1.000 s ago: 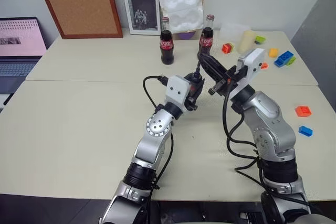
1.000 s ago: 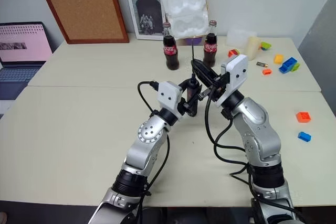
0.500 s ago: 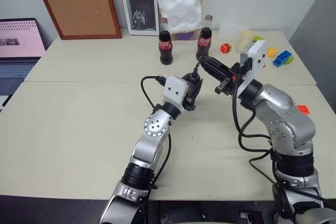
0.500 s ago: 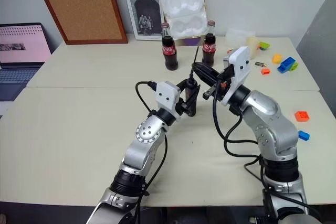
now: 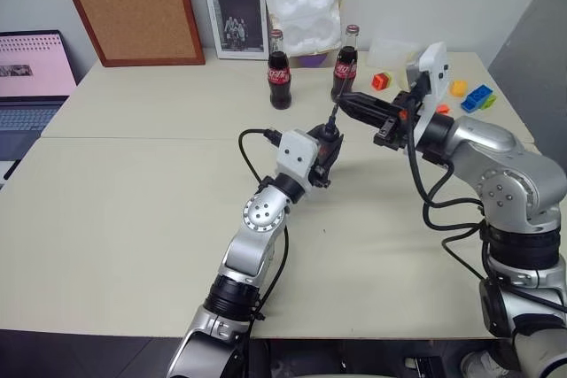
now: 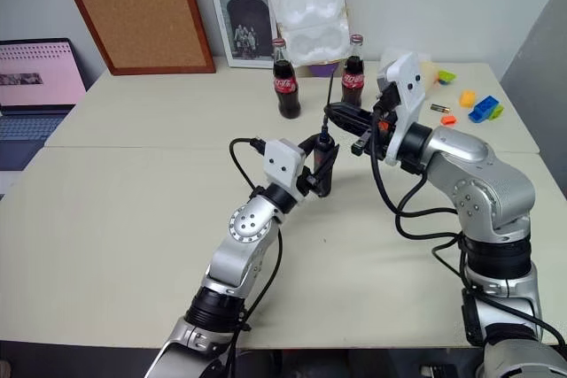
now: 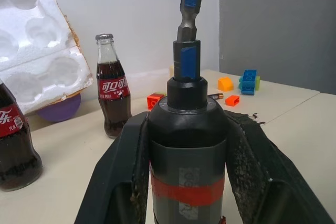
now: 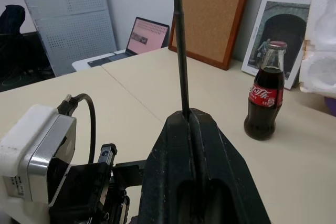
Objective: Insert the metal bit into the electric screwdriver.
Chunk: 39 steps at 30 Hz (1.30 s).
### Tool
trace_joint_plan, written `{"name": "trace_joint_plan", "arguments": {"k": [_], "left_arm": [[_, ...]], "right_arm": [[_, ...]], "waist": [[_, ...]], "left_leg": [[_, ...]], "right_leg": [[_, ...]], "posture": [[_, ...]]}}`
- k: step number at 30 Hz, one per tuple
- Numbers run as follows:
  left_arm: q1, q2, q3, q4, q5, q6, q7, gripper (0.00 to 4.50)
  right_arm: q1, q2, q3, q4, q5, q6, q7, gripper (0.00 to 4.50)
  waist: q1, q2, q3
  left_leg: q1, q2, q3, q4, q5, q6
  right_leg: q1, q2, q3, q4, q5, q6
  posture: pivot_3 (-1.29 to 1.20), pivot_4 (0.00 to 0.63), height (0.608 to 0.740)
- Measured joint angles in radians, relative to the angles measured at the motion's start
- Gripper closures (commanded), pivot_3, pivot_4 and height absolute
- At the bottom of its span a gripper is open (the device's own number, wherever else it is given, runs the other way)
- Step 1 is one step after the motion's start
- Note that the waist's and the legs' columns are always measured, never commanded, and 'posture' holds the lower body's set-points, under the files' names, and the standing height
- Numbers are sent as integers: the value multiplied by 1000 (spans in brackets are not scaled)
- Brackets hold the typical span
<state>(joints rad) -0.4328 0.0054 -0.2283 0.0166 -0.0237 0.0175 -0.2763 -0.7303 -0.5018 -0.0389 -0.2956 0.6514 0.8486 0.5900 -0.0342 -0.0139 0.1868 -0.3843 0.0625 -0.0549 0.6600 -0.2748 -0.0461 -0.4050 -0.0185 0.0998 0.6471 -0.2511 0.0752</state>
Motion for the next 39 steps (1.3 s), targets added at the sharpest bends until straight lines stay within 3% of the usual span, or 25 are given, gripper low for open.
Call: {"name": "trace_joint_plan", "arguments": {"k": [11,24,39], "left_arm": [[-1,2,-1,3,0,-6,-4,2851],[-2,0,-1,11,6,-20,-16,2856],[-6,-9,-1,12,6,-7,2,2856]], "right_arm": [[-81,-1,-7,89,38,110,3,4500],[-107,-53,12,117,30,107,85,4500],[-32,26,-36,-14,39,156,-79,4500]], "waist": [[0,0,0],[1,0,0],[1,0,0]], "left_leg": [[0,0,0,0,0,0],[0,0,0,0,0,0],[-1,0,0,0,0,0]], "right_leg": [[0,0,0,0,0,0],[0,0,0,-1,0,0],[0,0,0,-1,0,0]], "posture": [[0,150,740],[0,150,740],[0,150,740]]}}
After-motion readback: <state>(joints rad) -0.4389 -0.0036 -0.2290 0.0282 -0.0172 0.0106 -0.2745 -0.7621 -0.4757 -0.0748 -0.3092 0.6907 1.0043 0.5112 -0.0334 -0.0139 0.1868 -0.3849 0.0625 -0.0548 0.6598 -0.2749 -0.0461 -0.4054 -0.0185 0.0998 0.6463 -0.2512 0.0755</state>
